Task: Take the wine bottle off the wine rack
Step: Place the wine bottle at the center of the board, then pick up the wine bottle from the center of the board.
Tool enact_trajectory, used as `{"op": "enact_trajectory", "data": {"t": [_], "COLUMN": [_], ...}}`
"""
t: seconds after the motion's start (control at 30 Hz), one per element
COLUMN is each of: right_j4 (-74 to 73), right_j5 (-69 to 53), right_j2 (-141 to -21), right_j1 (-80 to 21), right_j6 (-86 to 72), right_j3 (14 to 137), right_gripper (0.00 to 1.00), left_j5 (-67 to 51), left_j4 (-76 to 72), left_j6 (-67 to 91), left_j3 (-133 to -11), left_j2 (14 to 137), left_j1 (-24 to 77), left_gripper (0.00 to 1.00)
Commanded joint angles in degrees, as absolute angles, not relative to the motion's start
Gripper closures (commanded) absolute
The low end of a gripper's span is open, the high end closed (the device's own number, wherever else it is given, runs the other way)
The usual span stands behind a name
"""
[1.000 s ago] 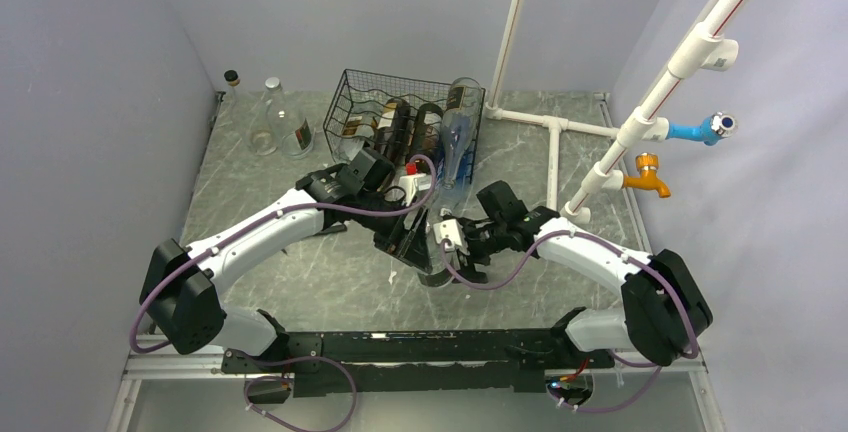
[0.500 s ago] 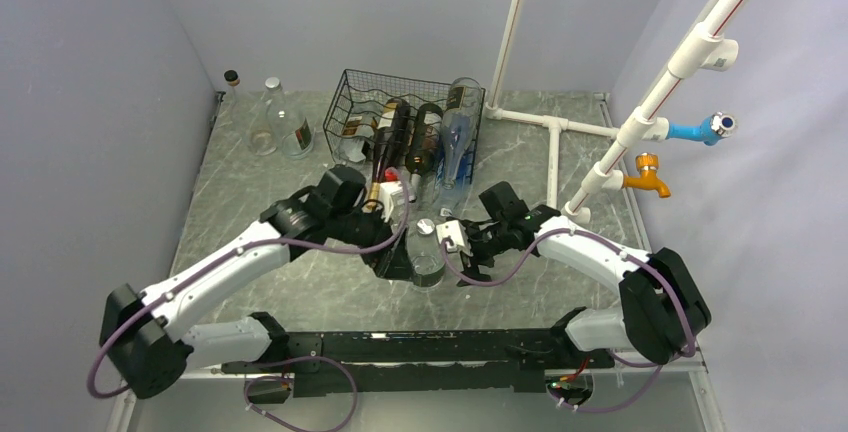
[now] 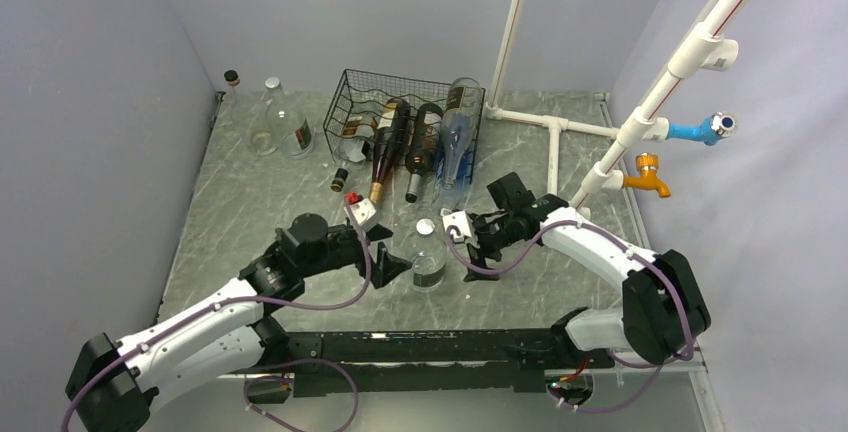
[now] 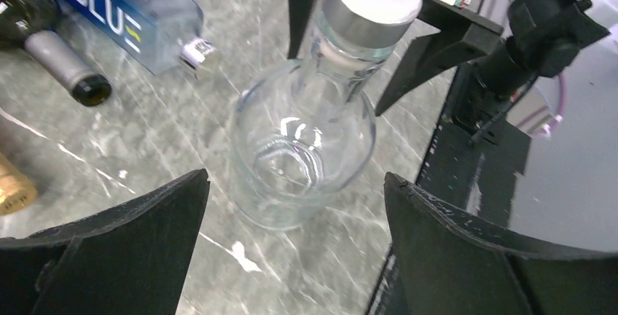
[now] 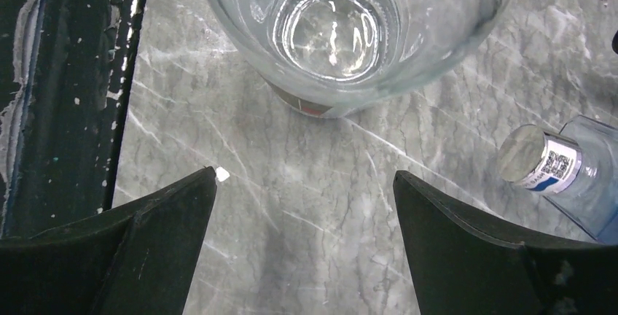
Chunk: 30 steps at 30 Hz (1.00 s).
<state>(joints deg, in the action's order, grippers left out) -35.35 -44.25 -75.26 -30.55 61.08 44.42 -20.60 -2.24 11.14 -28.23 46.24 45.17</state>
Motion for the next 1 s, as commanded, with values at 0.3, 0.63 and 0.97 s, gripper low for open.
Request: {"op": "enact_trajectory", "data": {"t": [0.3, 0.63, 0.97], "right_j4": [-41.83, -41.70, -41.83], "right_j5": [-46.98, -46.89, -46.85], "right_j2": [-73.95, -74.18, -74.44], "right_j1": [-27.67, -27.56, -27.58], "right_j6": [65.26, 65.15, 65.23], "right_j3": [47.72, 47.81, 47.81], "right_gripper": [0.05, 0.05, 0.05], "left_j5": [-18.11, -19.51, -19.60], "left_j4": [-39.74, -46.43, -51.42], "left_j6": [2.49, -3.01, -2.93], "left_j3": [-17.05, -19.39, -22.62], "left_j2": [45.17, 53.23, 62.18], "left_j1": [46.31, 49.40, 52.91], "left_gripper": [0.01, 0.00, 0.00]}}
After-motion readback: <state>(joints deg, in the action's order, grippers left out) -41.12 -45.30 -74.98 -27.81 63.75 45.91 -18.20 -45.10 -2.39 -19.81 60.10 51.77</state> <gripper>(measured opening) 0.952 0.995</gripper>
